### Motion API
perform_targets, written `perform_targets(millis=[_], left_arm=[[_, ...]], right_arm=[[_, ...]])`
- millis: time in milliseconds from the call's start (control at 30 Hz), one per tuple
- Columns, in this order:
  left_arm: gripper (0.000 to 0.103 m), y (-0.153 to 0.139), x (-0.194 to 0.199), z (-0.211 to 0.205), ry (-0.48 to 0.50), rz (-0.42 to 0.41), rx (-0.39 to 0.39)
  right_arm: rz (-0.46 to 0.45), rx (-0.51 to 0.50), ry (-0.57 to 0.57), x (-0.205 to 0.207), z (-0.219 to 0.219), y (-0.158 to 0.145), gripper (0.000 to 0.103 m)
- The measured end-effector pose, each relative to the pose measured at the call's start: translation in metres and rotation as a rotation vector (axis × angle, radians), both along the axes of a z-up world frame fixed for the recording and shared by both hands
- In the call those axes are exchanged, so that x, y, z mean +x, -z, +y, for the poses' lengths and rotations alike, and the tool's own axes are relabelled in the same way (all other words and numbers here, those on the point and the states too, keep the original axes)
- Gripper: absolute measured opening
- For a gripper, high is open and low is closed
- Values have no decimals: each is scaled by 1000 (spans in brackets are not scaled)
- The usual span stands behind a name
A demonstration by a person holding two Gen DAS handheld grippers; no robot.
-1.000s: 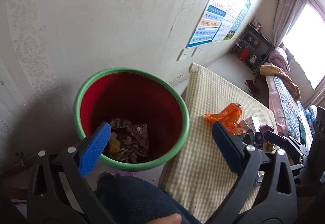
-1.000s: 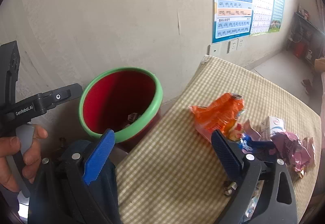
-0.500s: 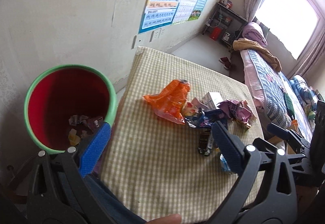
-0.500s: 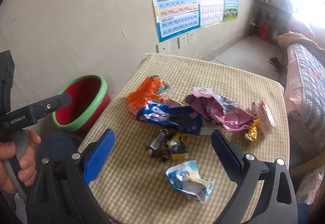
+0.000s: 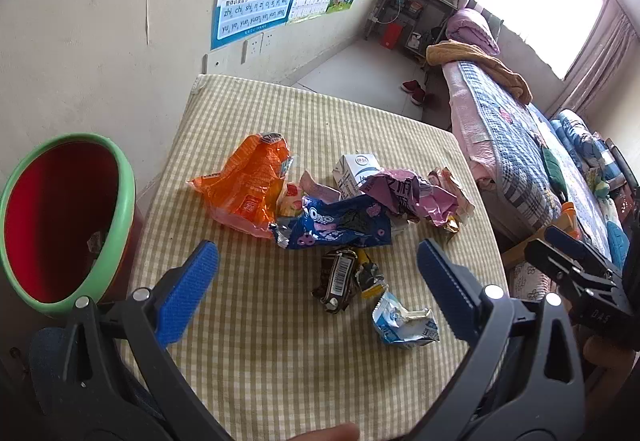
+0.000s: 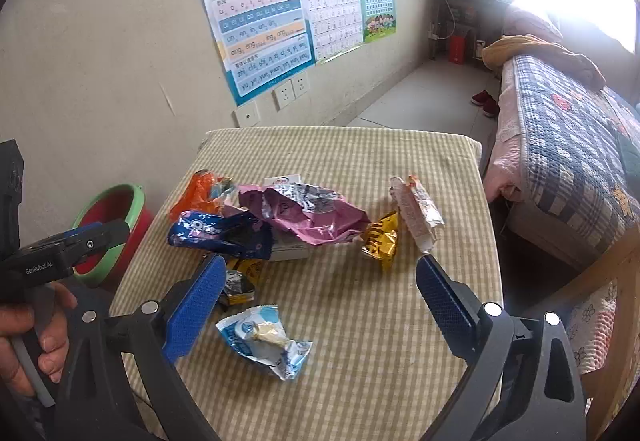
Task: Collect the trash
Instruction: 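Move both open tools back over the remaining trash, then grasp the blue Oreo wrapper with the left tool while the right tool grasps the white snack bag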
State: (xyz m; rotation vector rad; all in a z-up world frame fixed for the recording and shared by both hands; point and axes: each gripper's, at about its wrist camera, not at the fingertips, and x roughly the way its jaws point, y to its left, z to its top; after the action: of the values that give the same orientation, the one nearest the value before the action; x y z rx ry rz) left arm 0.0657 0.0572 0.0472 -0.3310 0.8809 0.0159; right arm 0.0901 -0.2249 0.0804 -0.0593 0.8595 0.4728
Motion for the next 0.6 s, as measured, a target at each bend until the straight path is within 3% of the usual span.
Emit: perform_targets(millis=[600], left_arm=[[97, 62, 47, 13, -36, 151, -116]], right_arm=[[56, -32, 130, 86, -40, 48, 93]])
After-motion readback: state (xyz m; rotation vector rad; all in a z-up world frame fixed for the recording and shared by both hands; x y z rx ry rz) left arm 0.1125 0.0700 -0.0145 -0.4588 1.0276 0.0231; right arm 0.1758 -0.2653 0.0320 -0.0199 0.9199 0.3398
